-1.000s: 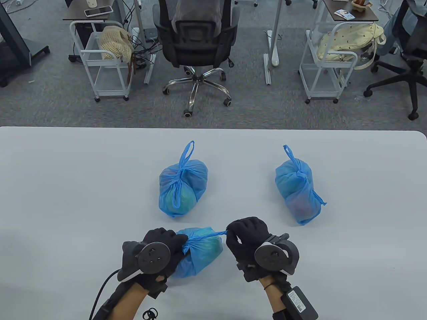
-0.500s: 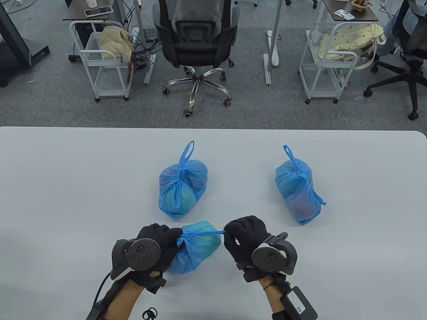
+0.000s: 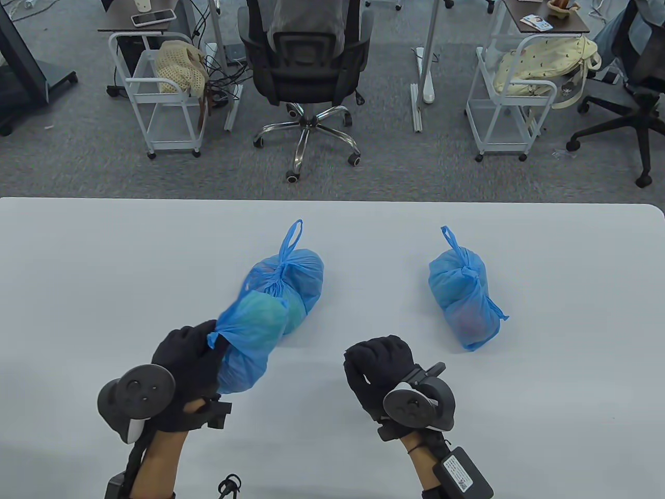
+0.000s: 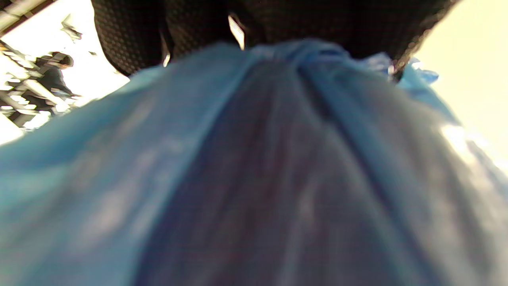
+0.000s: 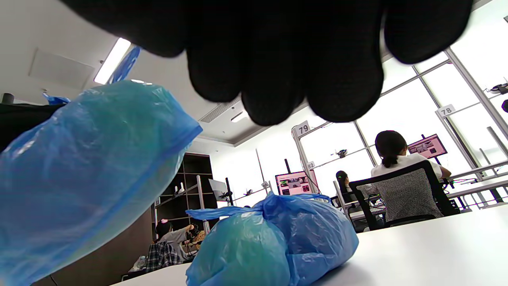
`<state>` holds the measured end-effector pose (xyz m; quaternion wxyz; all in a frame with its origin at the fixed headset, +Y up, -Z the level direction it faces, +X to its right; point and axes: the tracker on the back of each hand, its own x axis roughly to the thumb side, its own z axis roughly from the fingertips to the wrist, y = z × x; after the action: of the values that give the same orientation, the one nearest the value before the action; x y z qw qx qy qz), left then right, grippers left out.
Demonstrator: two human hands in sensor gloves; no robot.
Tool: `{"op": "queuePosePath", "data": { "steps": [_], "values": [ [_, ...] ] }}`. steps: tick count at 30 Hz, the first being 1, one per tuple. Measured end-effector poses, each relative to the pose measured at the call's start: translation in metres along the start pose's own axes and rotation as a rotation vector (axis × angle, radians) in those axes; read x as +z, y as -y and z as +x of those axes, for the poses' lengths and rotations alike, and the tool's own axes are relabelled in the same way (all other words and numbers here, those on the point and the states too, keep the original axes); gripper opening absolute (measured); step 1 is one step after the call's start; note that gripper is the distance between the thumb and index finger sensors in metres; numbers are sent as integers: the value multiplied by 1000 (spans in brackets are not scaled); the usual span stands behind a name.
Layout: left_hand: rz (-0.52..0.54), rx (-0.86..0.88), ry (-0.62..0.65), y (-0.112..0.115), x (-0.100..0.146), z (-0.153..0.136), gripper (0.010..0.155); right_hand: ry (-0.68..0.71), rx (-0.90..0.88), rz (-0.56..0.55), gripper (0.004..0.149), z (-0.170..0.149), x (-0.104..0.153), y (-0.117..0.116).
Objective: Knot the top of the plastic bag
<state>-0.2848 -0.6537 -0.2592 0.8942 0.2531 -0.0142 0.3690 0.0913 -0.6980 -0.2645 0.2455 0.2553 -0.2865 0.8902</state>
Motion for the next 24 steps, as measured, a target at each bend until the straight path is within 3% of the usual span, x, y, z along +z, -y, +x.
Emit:
{"op": "queuePosePath", "data": {
  "steps": [4,10,15,19,24],
  "values": [
    [44,-37,-196,-18,-30,-34,42,-3,-4,8,40,-3,0,-1],
    [69,-204,-352,-25,-61,-58,42,9,37,36,40,-5,-1,-4],
    [53,-221,-510,-11,-86,-82,44,-20,28,60,39,-9,1,-6],
    [53,-370,-547,7,-105,-98,44,-16,42,87,39,-10,-1,-8],
    [58,-394,-582,27,-116,-114,43,-25,45,102,39,-15,-3,-8]
  ]
}}
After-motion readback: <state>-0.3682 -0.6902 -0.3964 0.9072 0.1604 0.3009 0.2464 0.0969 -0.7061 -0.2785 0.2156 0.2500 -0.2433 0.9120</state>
